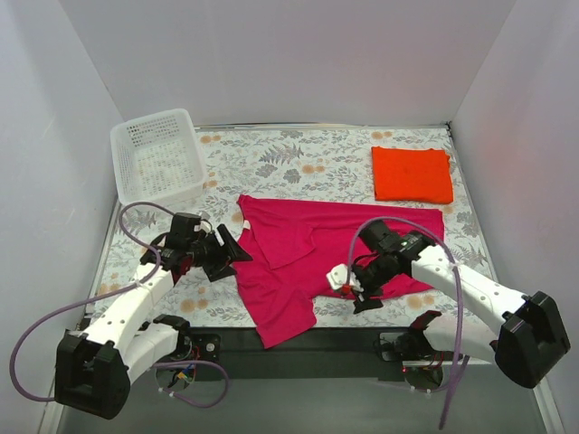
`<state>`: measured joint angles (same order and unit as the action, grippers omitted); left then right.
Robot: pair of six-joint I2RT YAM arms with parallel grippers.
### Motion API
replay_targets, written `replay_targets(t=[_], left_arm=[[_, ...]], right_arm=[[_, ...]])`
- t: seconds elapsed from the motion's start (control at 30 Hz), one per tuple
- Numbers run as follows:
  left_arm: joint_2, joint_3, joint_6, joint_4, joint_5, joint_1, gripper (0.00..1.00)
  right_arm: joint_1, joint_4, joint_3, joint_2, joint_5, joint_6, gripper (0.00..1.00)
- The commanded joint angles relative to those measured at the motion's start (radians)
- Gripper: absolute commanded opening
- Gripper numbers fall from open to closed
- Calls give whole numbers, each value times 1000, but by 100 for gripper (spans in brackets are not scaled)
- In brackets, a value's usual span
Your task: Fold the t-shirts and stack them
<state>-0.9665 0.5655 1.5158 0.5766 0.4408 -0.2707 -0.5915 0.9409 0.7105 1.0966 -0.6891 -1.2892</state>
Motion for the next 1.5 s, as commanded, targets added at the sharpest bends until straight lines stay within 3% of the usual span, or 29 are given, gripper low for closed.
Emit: replay_targets(t=[0.0,0.27,0.37,0.63,1.23,1.47], left_arm=[[49,56,-61,9,-42,-2,61],[294,131,-69,61,-358,-2,64],[412,128,-36,74,-428,-1,69],[589,129,-80,68,-556,-1,84],[698,189,-126,103,-611,-1,84],[730,178,-134,77,-587,-1,84]], right_arm=[[-210,-155,75,35,23,224,59],[-661,-330,305,336,179,456,57],[-744,-392,319,425,261,511,54],[-777,-471,333,520,365,574,53],[-909,-462,397,686,422,611,45],[-900,-479,357,646,508,587,46]])
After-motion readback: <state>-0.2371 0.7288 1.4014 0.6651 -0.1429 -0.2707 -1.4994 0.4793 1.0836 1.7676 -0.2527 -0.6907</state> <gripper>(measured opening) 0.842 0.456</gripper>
